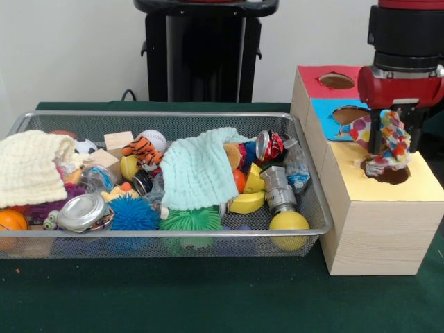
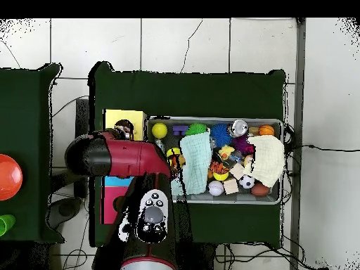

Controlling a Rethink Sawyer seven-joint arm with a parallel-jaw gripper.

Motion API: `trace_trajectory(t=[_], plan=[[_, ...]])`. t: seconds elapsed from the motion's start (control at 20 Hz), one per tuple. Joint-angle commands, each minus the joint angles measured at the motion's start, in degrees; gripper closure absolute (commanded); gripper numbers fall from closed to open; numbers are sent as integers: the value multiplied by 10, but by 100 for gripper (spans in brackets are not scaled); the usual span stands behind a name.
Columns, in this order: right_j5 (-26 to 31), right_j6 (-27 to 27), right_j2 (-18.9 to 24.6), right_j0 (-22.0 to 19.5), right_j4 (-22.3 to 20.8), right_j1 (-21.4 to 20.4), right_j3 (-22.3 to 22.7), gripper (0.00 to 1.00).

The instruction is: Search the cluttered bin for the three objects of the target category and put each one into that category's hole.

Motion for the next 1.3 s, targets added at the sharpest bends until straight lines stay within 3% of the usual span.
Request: trace_trajectory(t=[0.05,0.45,0.8,1.3], plan=[[109,133,-1,1,23,0,-37,0],[146,129,-5,-7,17,-2,-71,0],[128,111,3,-19,11,5,-78,0],[183,100,-10,-27,2,-18,-81,0]])
